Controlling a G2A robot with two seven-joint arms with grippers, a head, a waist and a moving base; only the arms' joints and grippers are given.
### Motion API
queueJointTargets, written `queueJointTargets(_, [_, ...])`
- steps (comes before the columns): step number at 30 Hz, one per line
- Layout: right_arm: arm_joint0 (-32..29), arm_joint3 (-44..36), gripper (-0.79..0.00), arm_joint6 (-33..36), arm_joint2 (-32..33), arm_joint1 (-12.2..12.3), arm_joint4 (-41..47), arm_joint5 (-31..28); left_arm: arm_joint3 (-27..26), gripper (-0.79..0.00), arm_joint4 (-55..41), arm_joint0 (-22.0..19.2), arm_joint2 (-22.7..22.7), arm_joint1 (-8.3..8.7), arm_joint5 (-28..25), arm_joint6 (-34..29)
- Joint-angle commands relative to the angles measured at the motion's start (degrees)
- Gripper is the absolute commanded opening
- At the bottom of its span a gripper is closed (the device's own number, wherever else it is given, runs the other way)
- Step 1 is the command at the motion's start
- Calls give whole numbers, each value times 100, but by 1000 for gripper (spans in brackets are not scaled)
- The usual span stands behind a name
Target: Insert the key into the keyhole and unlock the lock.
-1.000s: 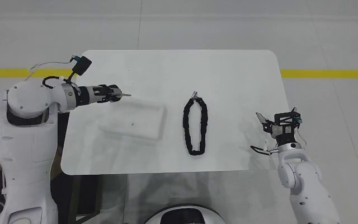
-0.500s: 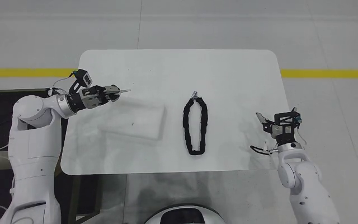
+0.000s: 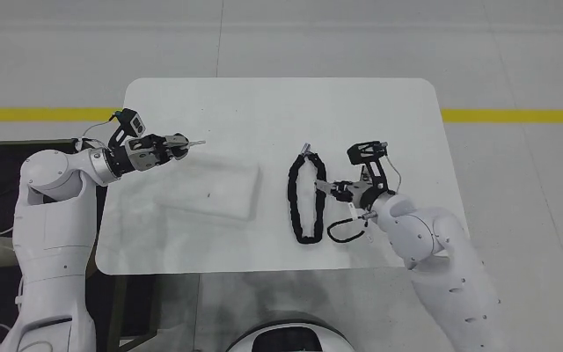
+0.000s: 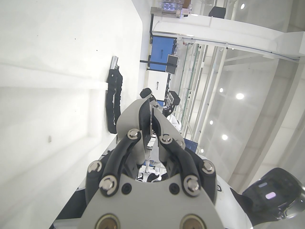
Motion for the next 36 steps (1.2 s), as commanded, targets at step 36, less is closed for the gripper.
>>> queueJointTargets(36, [3448,3661,-49,1963,-1671,-1110,1829,1852,0,-785,0,0,0,0,0,0])
